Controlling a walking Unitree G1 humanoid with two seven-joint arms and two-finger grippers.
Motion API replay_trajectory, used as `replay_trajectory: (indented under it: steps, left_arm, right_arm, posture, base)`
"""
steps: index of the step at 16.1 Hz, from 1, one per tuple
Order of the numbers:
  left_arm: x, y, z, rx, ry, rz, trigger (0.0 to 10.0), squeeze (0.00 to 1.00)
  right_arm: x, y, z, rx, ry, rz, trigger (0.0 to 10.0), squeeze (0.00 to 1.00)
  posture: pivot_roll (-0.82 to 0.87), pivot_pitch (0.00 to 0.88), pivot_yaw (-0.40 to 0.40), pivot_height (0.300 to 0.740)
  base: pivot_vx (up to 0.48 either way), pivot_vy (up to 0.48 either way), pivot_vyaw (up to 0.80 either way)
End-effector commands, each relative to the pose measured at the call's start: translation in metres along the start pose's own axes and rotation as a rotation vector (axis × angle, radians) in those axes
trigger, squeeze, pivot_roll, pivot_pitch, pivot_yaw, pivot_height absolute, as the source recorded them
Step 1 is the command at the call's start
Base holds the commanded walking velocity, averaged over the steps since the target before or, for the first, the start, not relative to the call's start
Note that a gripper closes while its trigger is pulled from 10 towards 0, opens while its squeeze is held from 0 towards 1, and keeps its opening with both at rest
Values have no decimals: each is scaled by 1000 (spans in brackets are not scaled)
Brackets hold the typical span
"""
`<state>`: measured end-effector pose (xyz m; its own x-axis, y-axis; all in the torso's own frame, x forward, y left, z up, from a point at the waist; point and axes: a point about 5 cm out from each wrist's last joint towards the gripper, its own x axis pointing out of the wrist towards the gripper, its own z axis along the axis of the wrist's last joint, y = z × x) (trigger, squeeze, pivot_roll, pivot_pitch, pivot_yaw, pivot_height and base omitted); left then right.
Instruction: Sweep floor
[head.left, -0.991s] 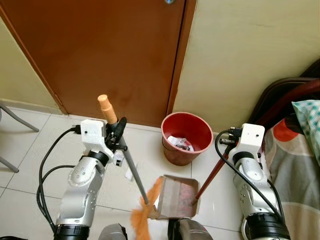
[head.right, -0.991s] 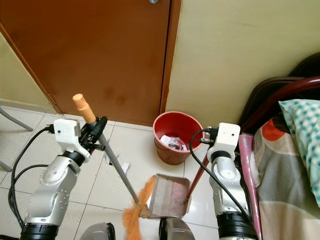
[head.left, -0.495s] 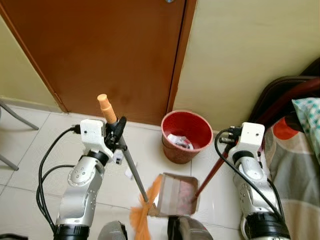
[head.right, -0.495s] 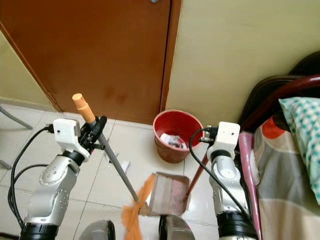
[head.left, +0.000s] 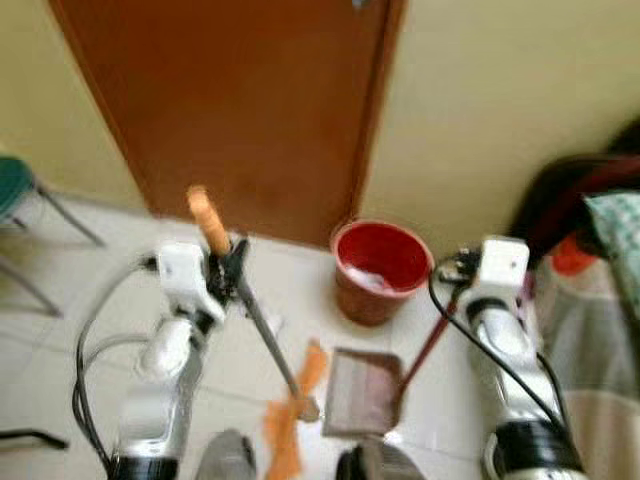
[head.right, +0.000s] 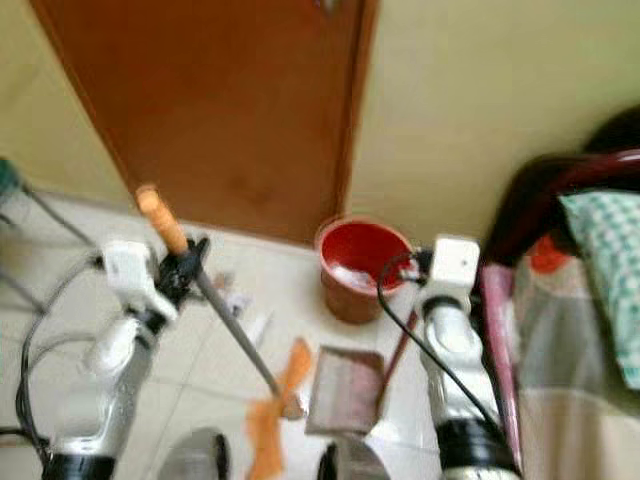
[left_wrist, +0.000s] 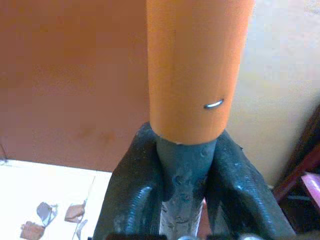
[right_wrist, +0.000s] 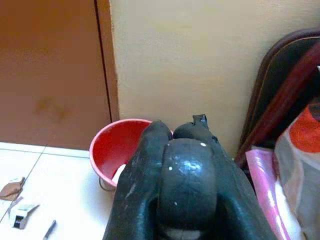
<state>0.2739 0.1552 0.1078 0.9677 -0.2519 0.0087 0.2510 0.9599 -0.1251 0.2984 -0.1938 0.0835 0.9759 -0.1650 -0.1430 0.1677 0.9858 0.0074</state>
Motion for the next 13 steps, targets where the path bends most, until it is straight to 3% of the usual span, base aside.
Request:
replay_trajectory:
  steps: [1, 7, 9, 10, 13]
  left_arm:
    - [2, 2, 1, 17, 3, 0, 10000, 0]
    - [4, 2, 3, 17, 0, 3, 10000, 0]
    - [10, 0, 10, -36, -24, 4, 10000, 0]
    - [18, -5, 18, -100, -45, -1, 10000, 0]
    - [34, -31, 39, -244, -100, -99, 10000, 0]
  right_arm:
    - [1, 1, 3, 7, -18, 5, 10000, 0]
    - [6, 12, 3, -11, -9, 16, 10000, 0]
    - [10, 21, 0, -37, 16, 15, 10000, 0]
    - [12, 26, -1, -48, 25, 17, 10000, 0]
    - [16, 38, -1, -51, 28, 27, 10000, 0]
  posture:
    - [-13, 108, -58, 740]
    - [-10, 110, -55, 740]
    - [4, 119, -53, 740]
    - [6, 120, -53, 740]
    - [13, 117, -49, 740]
  base:
    - [0, 0, 0]
    - [0, 0, 0]
    - [0, 0, 0]
    - [0, 0, 0]
    - [0, 0, 0]
